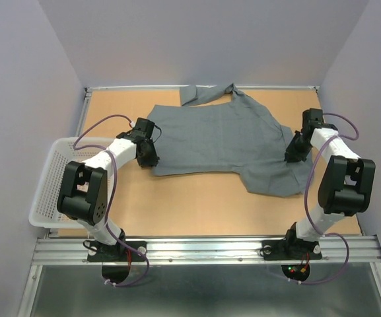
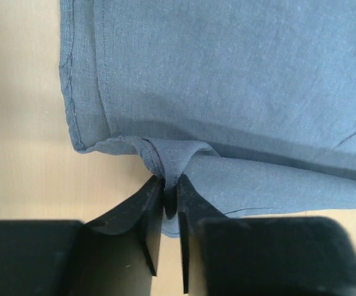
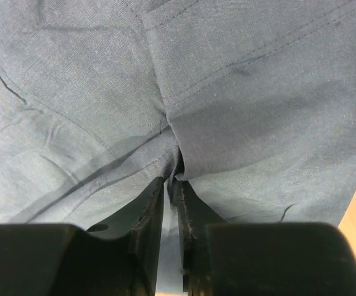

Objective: Fold and stack the long sleeve shirts
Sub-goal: Fold the shirt

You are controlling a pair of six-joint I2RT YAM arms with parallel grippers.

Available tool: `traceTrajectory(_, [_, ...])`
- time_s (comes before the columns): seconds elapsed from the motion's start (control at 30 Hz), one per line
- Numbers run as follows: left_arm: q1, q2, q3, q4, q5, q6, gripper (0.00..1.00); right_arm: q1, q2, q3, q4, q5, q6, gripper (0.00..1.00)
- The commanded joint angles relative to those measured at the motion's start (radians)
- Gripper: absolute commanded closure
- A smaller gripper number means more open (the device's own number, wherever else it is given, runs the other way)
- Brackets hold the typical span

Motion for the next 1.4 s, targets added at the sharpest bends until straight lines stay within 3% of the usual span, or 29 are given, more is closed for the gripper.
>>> traceTrajectory(0.0, [0.013,0.018,0.025,0.025,0.012,0.001,0.67,-0.001,0.013,0.059,0.037,-0.01,-0.009,0.77])
traceTrajectory(0.13, [0.03,0.016,0.01,0.055,0.061,-0.022,0.58,0.0,0.011,0.066,0.043,-0.01,-0.011,0.72])
traceTrajectory(0.23, [0.044,0.016,0.016,0.076,0.104,-0.039,0.54,0.009,-0.003,0.086,0.055,-0.01,-0.023,0.64])
traceTrajectory(0.47, [0.076,0.033,0.068,0.12,0.141,-0.074,0.38,0.061,-0.071,0.143,0.069,0.03,-0.063,0.29])
traceTrajectory(0.53, [0.087,0.045,0.077,0.128,0.148,-0.08,0.31,0.08,-0.093,0.144,0.067,0.042,-0.071,0.23])
traceTrajectory(0.6, [0.099,0.058,0.088,0.139,0.167,-0.083,0.3,0.081,-0.13,0.12,0.067,0.065,-0.065,0.17])
traceTrajectory(0.83, [0.105,0.047,0.071,0.15,0.181,-0.073,0.29,0.049,-0.272,-0.076,0.015,0.234,0.018,0.11])
traceTrajectory(1.07, [0.104,0.056,0.054,0.165,0.191,-0.05,0.29,-0.044,-0.355,-0.257,-0.019,0.197,0.164,0.11])
traceTrajectory(1.37, [0.108,0.075,0.041,0.19,0.205,-0.04,0.29,-0.163,-0.377,-0.386,0.043,0.099,0.236,0.23])
